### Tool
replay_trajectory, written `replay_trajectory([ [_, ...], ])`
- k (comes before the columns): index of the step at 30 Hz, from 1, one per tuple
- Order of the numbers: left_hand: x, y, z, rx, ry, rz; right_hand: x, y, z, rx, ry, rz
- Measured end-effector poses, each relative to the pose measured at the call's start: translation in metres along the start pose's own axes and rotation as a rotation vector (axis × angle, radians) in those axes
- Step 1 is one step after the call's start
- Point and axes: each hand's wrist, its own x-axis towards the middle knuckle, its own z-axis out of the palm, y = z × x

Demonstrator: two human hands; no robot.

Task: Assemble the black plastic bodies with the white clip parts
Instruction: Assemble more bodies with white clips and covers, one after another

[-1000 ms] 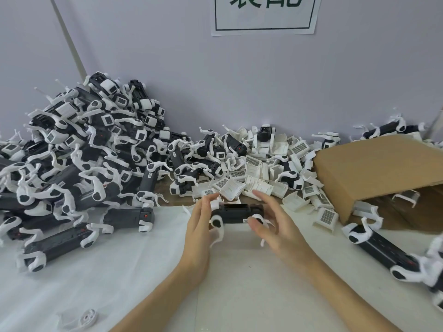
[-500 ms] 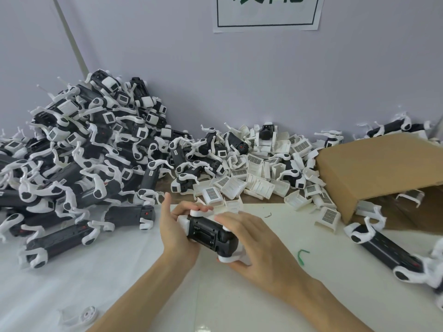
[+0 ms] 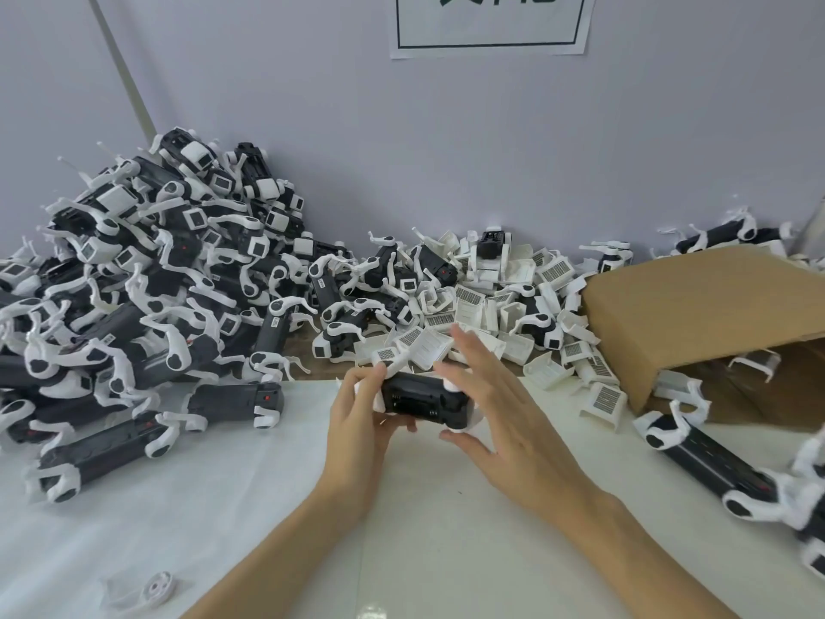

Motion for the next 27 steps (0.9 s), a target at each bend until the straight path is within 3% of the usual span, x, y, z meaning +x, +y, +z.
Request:
replay_trajectory([
  [4,0.002,-0.002,-0.003,-0.127,-0.054,0.009,-0.001,-0.019,0.010,0.628,0.042,0.561],
  [7,0.001,-0.004,-0.004,-0.127,-0.137,0.011,0.004,-0.021,0.013,0.809,0.093,0.865],
  [11,-0.003,-0.003,0.000,-0.047,-0.158,0.052,0.006,-0.019,0.009,0.831,0.202,0.878],
  [15,-0.010,0.002,0.003,0.272,-0.172,0.224,0.009,-0.014,-0.006,1.003,0.185,0.945],
  [19,-0.016,0.002,0.004,0.527,-0.305,0.322,0.010,-0.002,-0.021,0.989,0.043,1.070],
  [22,-0.018,-0.001,0.007,0.514,-0.405,0.224,0.006,0.008,-0.029,0.984,-0.102,1.197],
  [24,-0.016,0.000,0.008,0.526,-0.377,0.214,0.002,0.011,-0.030,0.956,-0.175,1.172],
  [27,-0.015,-0.001,0.009,0.535,-0.180,0.270,0.002,0.009,-0.026,0.921,-0.086,1.068],
])
